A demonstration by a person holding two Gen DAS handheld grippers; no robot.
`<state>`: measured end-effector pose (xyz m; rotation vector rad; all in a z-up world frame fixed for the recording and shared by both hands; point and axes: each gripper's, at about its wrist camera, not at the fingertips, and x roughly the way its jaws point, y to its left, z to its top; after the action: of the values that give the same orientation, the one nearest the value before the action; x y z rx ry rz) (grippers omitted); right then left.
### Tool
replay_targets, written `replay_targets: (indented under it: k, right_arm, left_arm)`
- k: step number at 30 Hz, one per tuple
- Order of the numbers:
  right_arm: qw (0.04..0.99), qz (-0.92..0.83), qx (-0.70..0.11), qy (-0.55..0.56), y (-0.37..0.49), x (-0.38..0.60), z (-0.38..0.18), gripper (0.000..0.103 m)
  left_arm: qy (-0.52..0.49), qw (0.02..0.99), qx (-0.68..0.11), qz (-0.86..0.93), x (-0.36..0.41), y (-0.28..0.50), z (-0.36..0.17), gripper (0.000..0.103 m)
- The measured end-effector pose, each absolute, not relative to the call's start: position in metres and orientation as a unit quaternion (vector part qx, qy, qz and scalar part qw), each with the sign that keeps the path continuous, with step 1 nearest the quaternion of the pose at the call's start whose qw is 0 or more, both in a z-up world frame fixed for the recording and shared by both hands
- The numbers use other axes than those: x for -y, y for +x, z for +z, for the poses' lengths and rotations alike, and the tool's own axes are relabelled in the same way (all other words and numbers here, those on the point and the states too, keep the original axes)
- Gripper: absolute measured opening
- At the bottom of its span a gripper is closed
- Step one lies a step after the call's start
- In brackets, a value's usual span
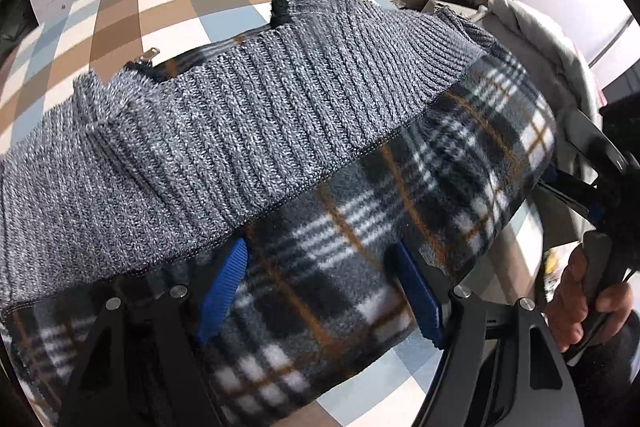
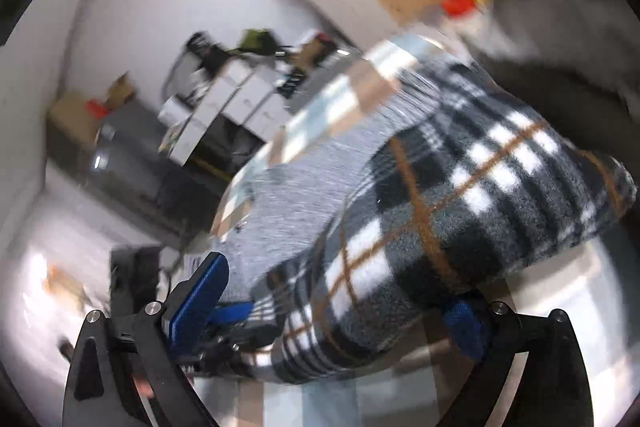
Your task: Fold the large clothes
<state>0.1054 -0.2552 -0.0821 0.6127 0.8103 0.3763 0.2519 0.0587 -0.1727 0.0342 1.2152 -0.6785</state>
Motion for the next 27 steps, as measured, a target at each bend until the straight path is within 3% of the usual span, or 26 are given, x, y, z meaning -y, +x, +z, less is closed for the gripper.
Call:
replay_targets:
  k: [4,7,13,15,17,19,27]
  right_arm:
    - [0.841,0.139,-0.425,0.304,0.114,0.262,-0.105,0.099]
    - [0.818,0.077,-0.483,0.304,0.122,0.27,-0.128,0.086]
    - [0.824,0.06,-0.471,0.308,0.143,0.273,-0.122,0.083]
    - [0.828,0.059,-0.456,0.322,0.137,0.277,-0.124,0.069]
    - [0.834,0.067,-0.45,0.312,0.135,0.274,-0.121,0.049]
    - [0.846,0.085,-0.437,0.294,0.131,0.274,-0.109,0.04]
    - [0.915,0.115,-0.351,0.162,0.092,0.235,-0.049,0.033]
  left_arm:
    - [0.019,0.766,-0.558,-0.319,-0.062,0.25,-0.171,0.071]
    - [0.039,0.767,-0.556,-0.317,-0.061,0.246,-0.169,0.071]
    - [0.038,0.762,-0.561,-0.322,-0.058,0.252,-0.168,0.071]
    - [0.037,0.763,-0.558,-0.322,-0.059,0.25,-0.168,0.071]
    - [0.036,0.765,-0.557,-0.322,-0.062,0.248,-0.17,0.071]
    - [0.037,0.764,-0.558,-0.321,-0.059,0.249,-0.171,0.071]
    - [0.052,0.764,-0.565,-0.308,-0.041,0.245,-0.172,0.072]
